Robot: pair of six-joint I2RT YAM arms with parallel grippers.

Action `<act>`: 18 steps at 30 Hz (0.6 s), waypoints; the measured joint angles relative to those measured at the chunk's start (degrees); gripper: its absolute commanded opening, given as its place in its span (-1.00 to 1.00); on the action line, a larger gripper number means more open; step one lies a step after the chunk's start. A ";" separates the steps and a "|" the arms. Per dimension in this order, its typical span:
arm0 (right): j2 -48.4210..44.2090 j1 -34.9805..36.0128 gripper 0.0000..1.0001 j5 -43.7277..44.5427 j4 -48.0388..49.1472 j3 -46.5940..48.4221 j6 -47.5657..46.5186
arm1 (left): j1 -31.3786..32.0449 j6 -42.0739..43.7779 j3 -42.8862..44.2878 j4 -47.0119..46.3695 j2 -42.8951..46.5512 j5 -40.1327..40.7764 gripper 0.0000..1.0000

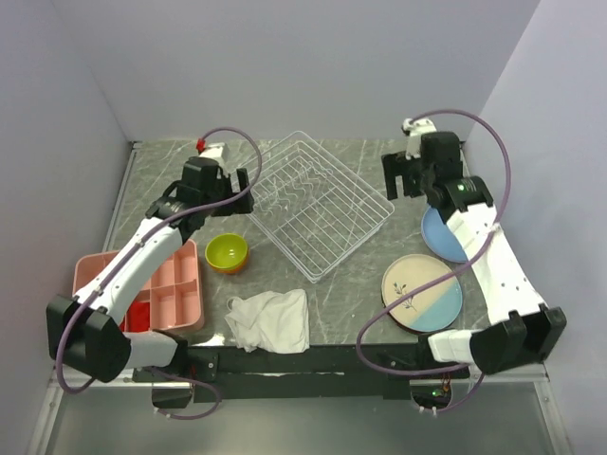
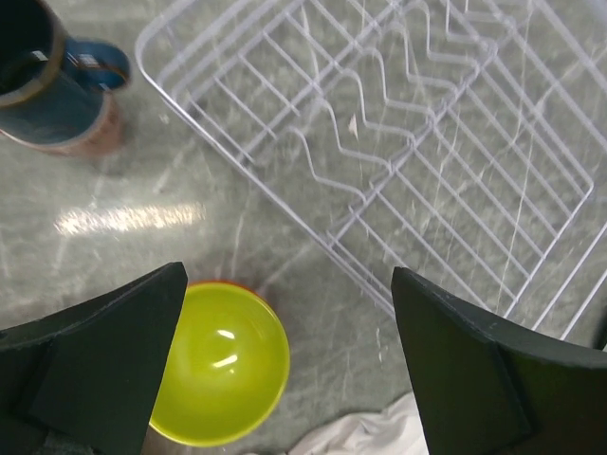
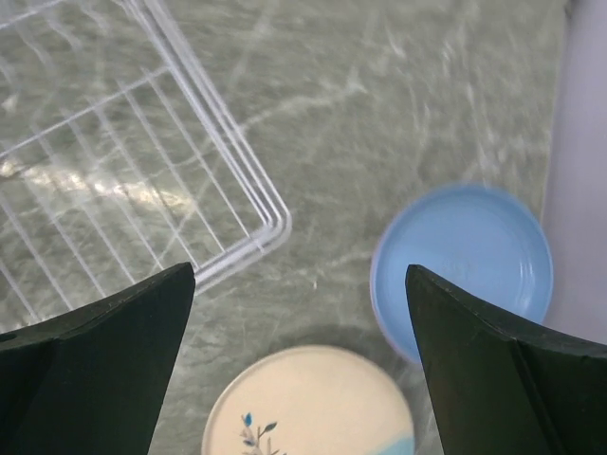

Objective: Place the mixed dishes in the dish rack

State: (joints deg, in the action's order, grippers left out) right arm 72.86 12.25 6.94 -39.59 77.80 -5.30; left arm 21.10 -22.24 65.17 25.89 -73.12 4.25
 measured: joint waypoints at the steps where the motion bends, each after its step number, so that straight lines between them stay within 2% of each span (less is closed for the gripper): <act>1: 1.60 -0.24 1.00 -2.69 -0.07 1.84 -2.03 | 0.46 -0.28 0.00 0.61 -0.63 0.07 0.93; 5: 9.84 -0.42 0.99 -10.88 0.72 10.34 -7.82 | 1.38 -1.68 0.13 1.60 -1.81 0.00 0.93; 9: 17.97 -0.55 0.86 -15.26 2.14 14.29 -9.79 | 1.36 -1.40 0.24 -0.33 -2.23 -0.11 0.93; 13: 25.44 -0.63 0.80 -19.02 0.52 17.00 -12.37 | 1.38 0.92 0.24 -2.78 -2.45 -1.44 0.93; 18: 34.53 -0.68 0.64 -22.93 -4.02 25.42 -15.58 | 1.38 2.03 -0.61 -4.24 -2.34 -2.49 0.93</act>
State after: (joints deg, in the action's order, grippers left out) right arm 107.39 11.57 -15.99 -43.62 103.22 -20.88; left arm 22.48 -20.21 64.55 21.65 -75.46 1.76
